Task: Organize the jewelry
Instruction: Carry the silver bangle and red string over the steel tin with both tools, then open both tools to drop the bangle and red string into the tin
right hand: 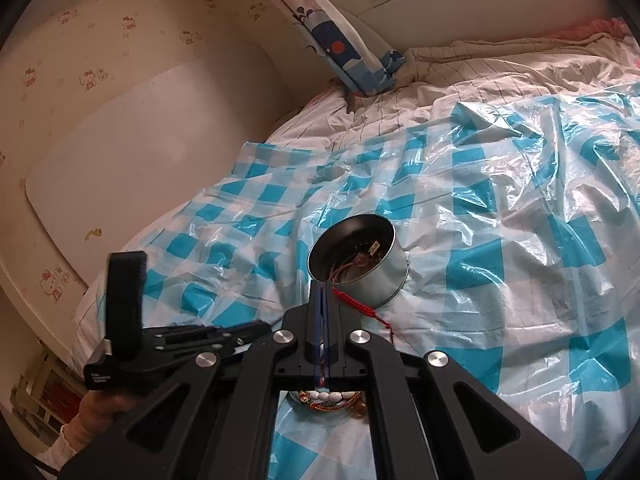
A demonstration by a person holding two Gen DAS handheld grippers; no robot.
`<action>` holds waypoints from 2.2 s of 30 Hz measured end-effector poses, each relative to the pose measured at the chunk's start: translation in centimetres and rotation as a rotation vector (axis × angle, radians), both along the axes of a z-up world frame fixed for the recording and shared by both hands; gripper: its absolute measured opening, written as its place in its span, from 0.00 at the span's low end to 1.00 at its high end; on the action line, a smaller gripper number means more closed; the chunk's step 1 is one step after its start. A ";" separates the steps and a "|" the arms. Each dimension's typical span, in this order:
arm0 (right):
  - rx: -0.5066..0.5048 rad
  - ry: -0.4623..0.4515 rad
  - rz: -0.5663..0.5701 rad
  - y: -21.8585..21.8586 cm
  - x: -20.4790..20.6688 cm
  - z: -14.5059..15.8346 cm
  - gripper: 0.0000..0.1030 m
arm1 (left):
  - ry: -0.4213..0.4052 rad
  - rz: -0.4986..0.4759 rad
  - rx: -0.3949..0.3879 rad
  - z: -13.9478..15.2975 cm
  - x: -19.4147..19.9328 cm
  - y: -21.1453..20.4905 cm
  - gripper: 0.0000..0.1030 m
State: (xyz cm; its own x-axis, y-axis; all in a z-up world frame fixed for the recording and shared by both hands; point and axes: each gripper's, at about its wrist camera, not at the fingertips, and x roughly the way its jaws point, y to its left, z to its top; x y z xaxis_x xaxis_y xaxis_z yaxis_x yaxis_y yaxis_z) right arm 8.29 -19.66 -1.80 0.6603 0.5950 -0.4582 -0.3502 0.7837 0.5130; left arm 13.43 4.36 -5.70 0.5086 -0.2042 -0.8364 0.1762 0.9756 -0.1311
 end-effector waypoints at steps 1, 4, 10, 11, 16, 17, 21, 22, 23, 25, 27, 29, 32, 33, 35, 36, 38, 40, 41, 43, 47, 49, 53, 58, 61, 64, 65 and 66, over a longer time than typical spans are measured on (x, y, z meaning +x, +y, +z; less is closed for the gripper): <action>-0.002 0.001 0.001 0.0 0.0 0.0 0.02 | 0.015 0.001 0.007 -0.4 0.1 0.0 0.05; -0.003 0.002 0.002 0.2 0.0 -0.1 0.02 | 0.013 0.008 0.021 -0.6 0.3 0.0 0.06; -0.007 0.004 0.011 0.5 0.1 -0.2 0.02 | 0.000 0.013 0.040 -0.9 1.1 -0.4 0.29; -0.007 0.005 0.013 0.5 0.1 -0.2 0.02 | 0.002 0.007 0.053 -1.2 1.2 -0.7 0.31; 0.000 0.005 0.011 0.4 0.2 -0.2 0.02 | 0.026 -0.015 0.073 -1.6 1.4 -1.3 0.06; 0.003 0.004 0.009 0.3 0.2 -0.2 0.02 | 0.021 -0.017 0.067 -1.4 1.2 -1.4 0.05; 0.012 -0.006 0.001 0.0 0.1 0.0 0.02 | -0.042 -0.013 0.018 0.5 0.4 -1.1 0.05; 0.014 -0.010 -0.002 0.0 0.1 0.1 0.02 | -0.068 -0.013 -0.006 1.2 0.2 -1.0 0.05; 0.016 -0.015 -0.004 -0.1 0.0 0.2 0.02 | -0.087 -0.011 -0.017 1.7 0.1 -1.0 0.05; 0.018 -0.030 -0.011 -0.2 -0.1 0.4 0.02 | -0.119 -0.007 -0.033 2.6 0.0 -0.9 0.05; 0.020 -0.051 -0.018 -0.3 -0.2 0.8 0.02 | -0.140 -0.001 -0.048 3.3 0.0 -0.9 0.05; 0.024 -0.068 -0.023 -0.4 -0.2 1.2 0.02 | -0.150 -0.001 -0.054 3.6 0.1 -1.3 0.05; 0.026 -0.095 -0.031 -0.5 0.0 1.7 0.02 | -0.160 -0.008 -0.061 4.0 0.4 -2.0 0.05; 0.028 -0.099 -0.033 -0.5 0.2 1.9 0.02 | -0.162 -0.013 -0.064 4.1 0.6 -2.3 0.05; 0.040 -0.107 -0.038 -0.5 0.5 2.3 0.02 | -0.160 -0.019 -0.067 4.3 1.1 -2.8 0.05; 0.043 -0.109 -0.038 -0.5 0.7 2.4 0.02 | -0.158 -0.020 -0.074 4.4 1.4 -3.0 0.05; 0.045 -0.115 -0.036 -0.3 0.9 2.7 0.02 | -0.156 -0.024 -0.086 4.6 1.9 -3.5 0.05; 0.042 -0.122 -0.035 -0.2 1.3 3.0 0.02 | -0.157 -0.028 -0.094 4.9 2.4 -3.9 0.05; 0.044 -0.126 -0.037 -0.2 1.6 3.2 0.02 | -0.159 -0.031 -0.098 5.0 2.7 -4.3 0.05; 0.058 -0.138 -0.045 -0.3 2.3 3.7 0.02 | -0.162 -0.036 -0.097 5.2 3.1 -4.8 0.05; 0.080 -0.159 -0.057 -0.4 3.8 4.6 0.02 | -0.165 -0.031 -0.101 5.2 4.3 -5.2 0.05; 0.088 -0.163 -0.057 -0.3 4.4 4.7 0.02 | -0.163 -0.027 -0.104 5.2 4.8 -5.2 0.05; 0.090 -0.157 -0.051 -0.1 5.4 4.5 0.02 | -0.155 -0.022 -0.106 4.7 5.7 -5.3 0.05; 0.083 -0.143 -0.039 0.5 6.4 4.0 0.02 | -0.142 -0.010 -0.116 4.1 6.6 -5.4 0.05; 0.077 -0.134 -0.031 0.9 7.0 3.7 0.02 | -0.134 0.007 -0.122 3.6 7.2 -5.3 0.05; 0.070 -0.123 -0.019 1.4 7.7 3.3 0.02 | -0.119 0.044 -0.119 3.0 7.9 -4.8 0.05; 0.068 -0.119 -0.016 1.5 7.8 3.2 0.02 | -0.097 0.055 -0.124 2.5 8.3 -4.6 0.05; 0.066 -0.111 -0.010 1.8 8.2 3.1 0.02 | -0.074 0.063 -0.129 2.1 8.6 -4.3 0.05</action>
State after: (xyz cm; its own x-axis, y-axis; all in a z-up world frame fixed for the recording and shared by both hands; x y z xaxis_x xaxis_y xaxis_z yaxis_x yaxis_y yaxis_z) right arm 16.47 -17.88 1.29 0.7111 0.6144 -0.3417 -0.4001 0.7534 0.5219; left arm 22.04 0.05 -3.65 0.5827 -0.2734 -0.7654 0.1294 0.9609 -0.2448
